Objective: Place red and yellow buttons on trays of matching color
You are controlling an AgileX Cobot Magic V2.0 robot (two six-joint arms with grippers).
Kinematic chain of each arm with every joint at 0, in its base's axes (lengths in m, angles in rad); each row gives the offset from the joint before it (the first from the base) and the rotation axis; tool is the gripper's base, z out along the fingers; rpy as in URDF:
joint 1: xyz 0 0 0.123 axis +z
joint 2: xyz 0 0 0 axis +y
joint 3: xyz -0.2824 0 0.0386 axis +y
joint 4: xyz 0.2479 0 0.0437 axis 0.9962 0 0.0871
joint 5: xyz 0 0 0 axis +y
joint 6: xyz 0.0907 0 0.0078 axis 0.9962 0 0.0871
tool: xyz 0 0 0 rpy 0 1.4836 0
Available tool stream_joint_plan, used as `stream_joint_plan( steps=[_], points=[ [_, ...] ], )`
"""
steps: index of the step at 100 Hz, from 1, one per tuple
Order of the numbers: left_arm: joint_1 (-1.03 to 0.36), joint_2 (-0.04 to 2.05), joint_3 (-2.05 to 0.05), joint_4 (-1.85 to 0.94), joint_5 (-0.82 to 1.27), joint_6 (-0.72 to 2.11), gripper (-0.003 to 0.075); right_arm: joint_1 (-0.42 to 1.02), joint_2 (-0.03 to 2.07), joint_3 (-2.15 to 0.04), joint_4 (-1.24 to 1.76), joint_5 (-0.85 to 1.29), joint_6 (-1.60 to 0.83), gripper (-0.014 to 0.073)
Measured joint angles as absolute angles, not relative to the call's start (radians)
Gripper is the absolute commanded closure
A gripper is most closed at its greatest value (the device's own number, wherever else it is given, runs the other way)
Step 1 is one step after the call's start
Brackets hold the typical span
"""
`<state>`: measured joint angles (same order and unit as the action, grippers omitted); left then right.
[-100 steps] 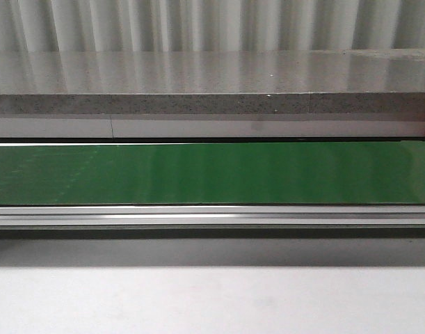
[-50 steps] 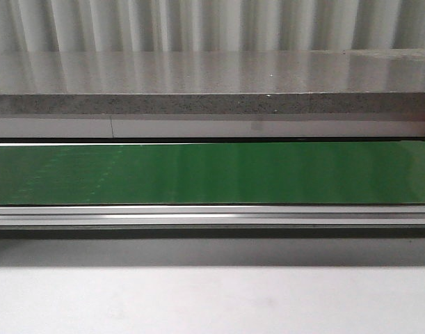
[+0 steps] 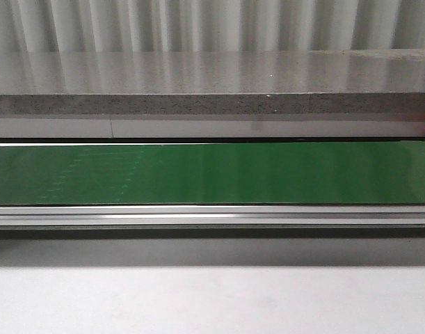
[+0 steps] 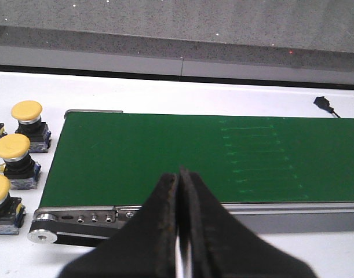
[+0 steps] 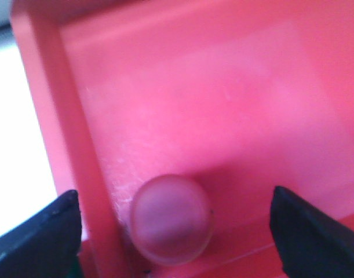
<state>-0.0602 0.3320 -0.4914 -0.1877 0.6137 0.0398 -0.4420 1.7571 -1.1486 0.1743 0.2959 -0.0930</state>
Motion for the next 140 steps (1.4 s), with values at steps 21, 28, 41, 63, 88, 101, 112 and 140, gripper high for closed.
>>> stream_joint_plan(
  steps=[21, 28, 41, 63, 88, 101, 112, 140],
  points=[
    [-0.06, 0.332, -0.491, -0.188, 0.614, 0.04, 0.074, -0.363, 1.614, -1.149, 0.176, 0.298, -0.091, -0.0071],
    [-0.06, 0.332, -0.491, -0.188, 0.614, 0.04, 0.074, -0.312, 1.567, -1.149, 0.176, 0.302, -0.091, -0.0071],
    [-0.06, 0.332, -0.491, -0.188, 0.614, 0.04, 0.074, -0.205, 1.482, -1.116, 0.178, 0.308, -0.098, -0.0071],
    [-0.06, 0.332, -0.491, -0.188, 0.614, 0.04, 0.074, -0.07, 1.333, -1.016, 0.178, 0.339, -0.106, -0.0071],
    [-0.06, 0.332, -0.491, -0.188, 0.614, 0.04, 0.074, -0.041, 1.121, -0.852, 0.178, 0.422, -0.108, -0.0071],
    [-0.06, 0.332, -0.491, -0.188, 0.614, 0.04, 0.074, -0.041, 1.008, -0.794, 0.178, 0.511, -0.108, -0.0071],
    [-0.06, 0.332, -0.491, -0.188, 0.614, 0.04, 0.074, -0.041, 0.918, -0.756, 0.178, 0.59, -0.108, -0.0071],
    [-0.06, 0.332, -0.491, -0.188, 0.614, 0.04, 0.074, -0.041, 0.771, -0.67, 0.178, 0.675, -0.108, 0.012]
  ],
)
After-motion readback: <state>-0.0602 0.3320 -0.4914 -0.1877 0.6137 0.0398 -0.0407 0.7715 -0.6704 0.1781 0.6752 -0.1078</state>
